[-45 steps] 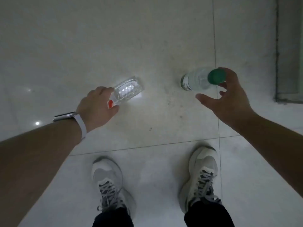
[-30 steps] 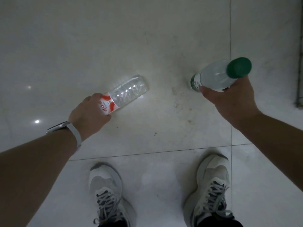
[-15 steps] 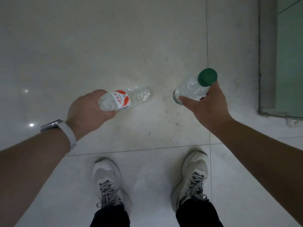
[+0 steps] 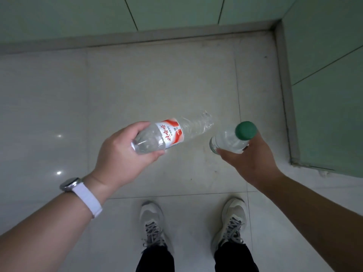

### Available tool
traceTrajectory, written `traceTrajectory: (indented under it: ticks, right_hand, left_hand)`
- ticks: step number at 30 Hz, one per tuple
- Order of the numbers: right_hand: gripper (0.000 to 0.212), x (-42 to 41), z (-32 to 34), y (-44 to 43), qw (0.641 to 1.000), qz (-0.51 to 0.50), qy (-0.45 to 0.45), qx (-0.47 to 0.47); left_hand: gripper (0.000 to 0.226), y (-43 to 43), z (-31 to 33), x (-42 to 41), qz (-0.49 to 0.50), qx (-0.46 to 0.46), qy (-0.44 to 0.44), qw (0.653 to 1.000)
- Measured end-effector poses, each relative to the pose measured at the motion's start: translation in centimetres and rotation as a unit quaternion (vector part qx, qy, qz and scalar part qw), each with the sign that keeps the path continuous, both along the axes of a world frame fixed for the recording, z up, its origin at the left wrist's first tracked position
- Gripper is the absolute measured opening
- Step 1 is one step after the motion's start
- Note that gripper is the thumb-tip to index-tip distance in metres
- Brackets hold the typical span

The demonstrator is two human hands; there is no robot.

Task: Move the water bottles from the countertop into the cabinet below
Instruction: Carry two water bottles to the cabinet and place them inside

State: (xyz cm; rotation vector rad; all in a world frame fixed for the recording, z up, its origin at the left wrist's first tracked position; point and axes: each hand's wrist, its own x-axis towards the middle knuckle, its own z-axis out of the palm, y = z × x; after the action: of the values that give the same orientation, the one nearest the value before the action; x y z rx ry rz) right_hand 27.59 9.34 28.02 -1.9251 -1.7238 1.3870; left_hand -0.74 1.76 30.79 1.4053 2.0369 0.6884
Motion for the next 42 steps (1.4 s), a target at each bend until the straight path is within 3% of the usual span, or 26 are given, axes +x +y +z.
traceTrajectory:
  ticks: [6,13,18,22,25,33,42]
  right_hand:
    - [0.060,0.6,10.0,1.4,0.999,-0.004,0.020,0.029]
    - [0.061,0.2,24.3,3.2,0.998,0.038,0.035,0.047]
    - [0.066,-2.9,34.5,2.5,0.994,0.068,0.047,0.076]
    - [0.057,-6.9,41.6,1.2,0.989,0.094,0.044,0.101]
    - [0.047,-10.4,46.8,-0.5,0.985,0.110,0.054,0.122]
    - [0.045,-20.1,56.8,-6.7,0.969,0.172,0.071,0.165]
    - [0.047,-31.5,62.3,-13.1,0.943,0.243,0.107,0.198]
  left_hand:
    - [0.068,0.7,11.9,-0.8,-0.066,0.115,0.042,0.990]
    - [0.065,-0.3,27.7,-2.3,-0.103,0.151,0.028,0.983]
    - [0.055,-2.9,38.8,-3.8,-0.021,0.196,-0.046,0.979]
    - [0.064,-4.5,45.9,-5.2,0.064,0.273,-0.138,0.950]
    - [0.065,-5.7,49.7,-7.2,0.099,0.295,-0.198,0.930]
    - [0.055,-12.8,56.2,-15.8,0.132,0.305,-0.179,0.926]
    - [0.047,-20.8,61.1,-27.0,0.172,0.321,-0.117,0.924]
